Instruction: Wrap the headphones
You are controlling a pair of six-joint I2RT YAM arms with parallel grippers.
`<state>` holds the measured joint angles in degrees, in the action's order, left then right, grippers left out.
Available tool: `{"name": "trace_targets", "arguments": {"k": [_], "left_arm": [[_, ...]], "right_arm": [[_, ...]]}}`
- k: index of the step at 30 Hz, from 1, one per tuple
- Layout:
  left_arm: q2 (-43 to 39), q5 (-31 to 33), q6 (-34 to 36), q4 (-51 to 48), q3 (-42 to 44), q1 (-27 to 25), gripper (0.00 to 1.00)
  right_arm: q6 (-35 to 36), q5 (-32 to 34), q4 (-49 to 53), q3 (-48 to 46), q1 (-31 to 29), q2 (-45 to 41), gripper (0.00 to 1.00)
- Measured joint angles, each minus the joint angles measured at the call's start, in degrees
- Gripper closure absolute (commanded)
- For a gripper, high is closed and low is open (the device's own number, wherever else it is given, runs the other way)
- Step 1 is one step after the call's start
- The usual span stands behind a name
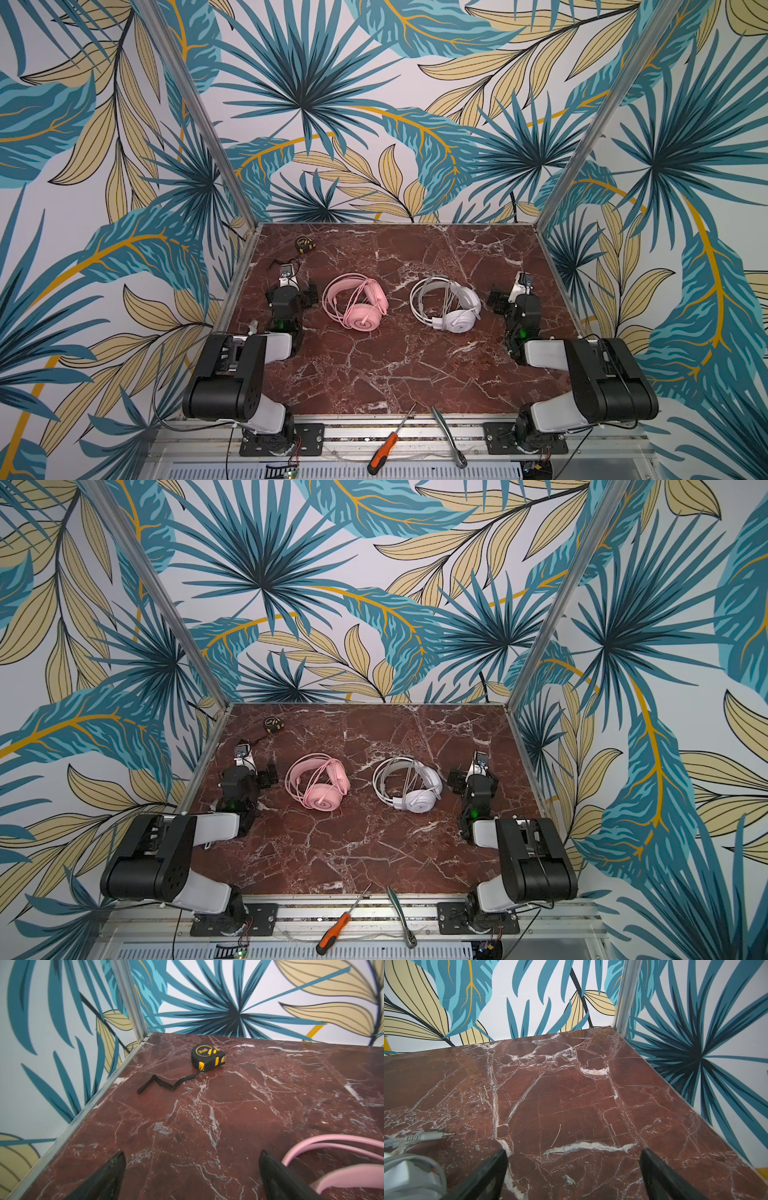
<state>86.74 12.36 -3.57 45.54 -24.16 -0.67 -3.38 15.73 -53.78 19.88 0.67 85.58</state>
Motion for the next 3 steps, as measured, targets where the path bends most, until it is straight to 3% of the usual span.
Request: {"name": "trace_targets", "arguments": {"k": [3], "left_arm": [[0.2, -1.8, 0.4, 0.0, 0.4, 0.2, 0.0]], "right_arm": [[0.0, 0.0, 0.0, 0.0, 0.0, 0.0, 0.0]]}}
